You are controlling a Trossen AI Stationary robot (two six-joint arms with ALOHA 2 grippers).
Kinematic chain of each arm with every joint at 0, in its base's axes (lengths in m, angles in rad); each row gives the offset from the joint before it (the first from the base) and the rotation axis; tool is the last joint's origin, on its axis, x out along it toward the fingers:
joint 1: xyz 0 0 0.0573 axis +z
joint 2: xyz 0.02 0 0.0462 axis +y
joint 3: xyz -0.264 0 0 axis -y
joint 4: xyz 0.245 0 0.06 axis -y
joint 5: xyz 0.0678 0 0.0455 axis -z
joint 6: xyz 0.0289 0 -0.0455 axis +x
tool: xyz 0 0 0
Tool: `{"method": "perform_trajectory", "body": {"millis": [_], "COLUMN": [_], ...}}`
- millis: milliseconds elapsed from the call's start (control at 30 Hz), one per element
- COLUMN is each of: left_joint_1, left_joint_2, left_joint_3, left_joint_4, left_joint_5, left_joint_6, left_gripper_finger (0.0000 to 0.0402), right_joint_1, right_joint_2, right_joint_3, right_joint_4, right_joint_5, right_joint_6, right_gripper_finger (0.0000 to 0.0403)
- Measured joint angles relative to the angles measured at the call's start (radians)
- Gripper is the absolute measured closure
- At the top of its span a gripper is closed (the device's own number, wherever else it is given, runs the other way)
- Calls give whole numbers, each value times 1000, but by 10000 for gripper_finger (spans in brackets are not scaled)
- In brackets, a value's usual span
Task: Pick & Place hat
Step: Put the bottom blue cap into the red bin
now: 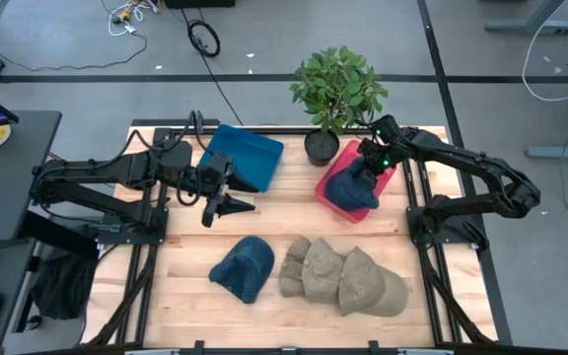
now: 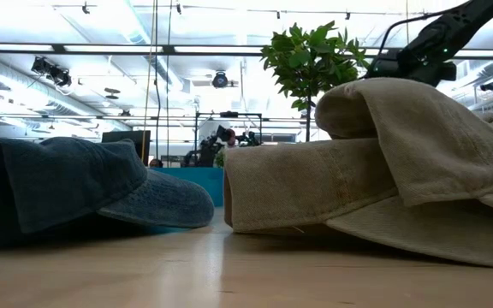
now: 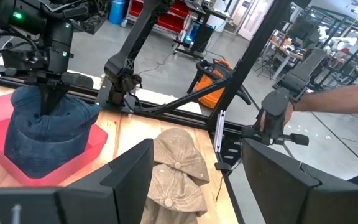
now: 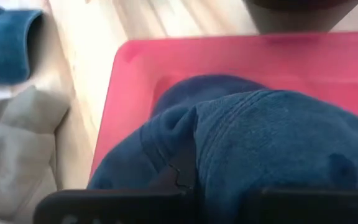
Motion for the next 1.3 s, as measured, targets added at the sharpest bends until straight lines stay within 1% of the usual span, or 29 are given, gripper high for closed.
{"method": "perform_trajectory", "body": {"millis": [133, 233, 333, 433, 633, 700, 867, 1033, 1133, 1233, 1300], "left_joint_1": [0, 0, 0, 0, 0, 0, 0, 0, 0, 0, 0], "left_joint_2": [0, 0, 0, 0, 0, 0, 0, 0, 0, 0, 0], "left_joint_3": [0, 0, 0, 0, 0, 0, 0, 0, 0, 0, 0], "left_joint_4": [-2, -2, -2, -2, -1, -1, -1, -1, -1, -1, -1], "left_joint_5": [0, 0, 0, 0, 0, 0, 0, 0, 0, 0, -5], "left_joint_6": [-13, -13, -13, -13, -11, -17, -25, -51, -64, -66, -65], "left_gripper_finger": [154, 154, 154, 154, 154, 154, 154, 154, 154, 154, 154], "right_joint_1": [0, -6, -30, -61, -114, -124, -125, -125, -125, -125, -120], "right_joint_2": [0, 0, 2, 19, 52, 53, 52, 52, 52, 52, 52], "right_joint_3": [0, 0, 0, 0, 0, 0, 0, 0, 0, 0, 0], "right_joint_4": [-76, -84, -57, -33, 50, 81, 130, 142, 147, 161, 162], "right_joint_5": [-1, 41, 73, 76, 33, 37, 57, 132, 158, 160, 188], "right_joint_6": [-58, -74, -70, -60, -29, -37, -143, -222, -257, -311, -351], "right_gripper_finger": [398, 399, 399, 399, 399, 399, 399, 399, 399, 398, 398]}}
